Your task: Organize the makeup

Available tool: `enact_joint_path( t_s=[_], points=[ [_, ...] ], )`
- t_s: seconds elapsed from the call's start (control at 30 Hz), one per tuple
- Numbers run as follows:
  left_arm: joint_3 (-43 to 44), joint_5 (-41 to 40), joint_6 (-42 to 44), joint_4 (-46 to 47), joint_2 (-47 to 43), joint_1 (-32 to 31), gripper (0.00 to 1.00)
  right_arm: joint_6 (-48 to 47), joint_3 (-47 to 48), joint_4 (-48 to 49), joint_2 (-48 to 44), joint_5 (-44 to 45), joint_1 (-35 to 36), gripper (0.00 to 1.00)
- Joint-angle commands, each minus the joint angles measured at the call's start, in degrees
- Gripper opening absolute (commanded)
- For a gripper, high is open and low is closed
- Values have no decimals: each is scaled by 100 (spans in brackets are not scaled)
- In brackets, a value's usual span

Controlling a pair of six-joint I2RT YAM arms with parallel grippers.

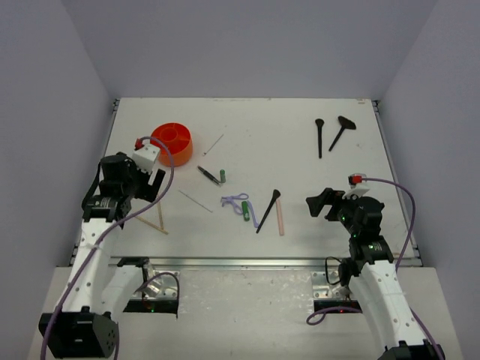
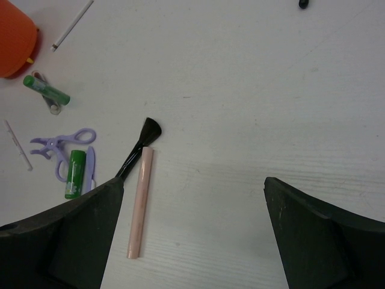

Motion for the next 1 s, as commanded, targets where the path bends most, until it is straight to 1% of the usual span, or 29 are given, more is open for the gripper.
enact_joint_path(
  t_s=[0.0, 0.17, 0.3, 0.37, 0.5, 0.6, 0.8, 0.97],
  points=[
    [-225, 393, -306, -556, 662, 34, 84, 70, 10, 272, -38, 1, -7, 99],
    [-72, 572, -354, -324, 1237, 4, 84, 52, 25, 245, -20, 38, -7, 99],
    [176, 633, -455, -91, 1996, -43, 83, 69, 11, 237, -11, 97, -15, 99],
    [176, 519, -571, 208, 2436, -77, 82, 70, 11, 226, -2, 117, -7, 99],
    [207, 231, -666, 490, 3185, -98, 77, 63, 2, 210, -18, 148, -7, 99],
    [150, 187, -748, 819, 3357, -98, 73, 61, -7, 210, -20, 210, -13, 99],
    [135, 132, -835, 1063, 3815, -98, 53, 62, -25, 220, 7, 264, -7, 99],
    [107, 141, -851, 1109, 3976, -107, 52, 61, -27, 220, -12, 319, -14, 99]
  ],
)
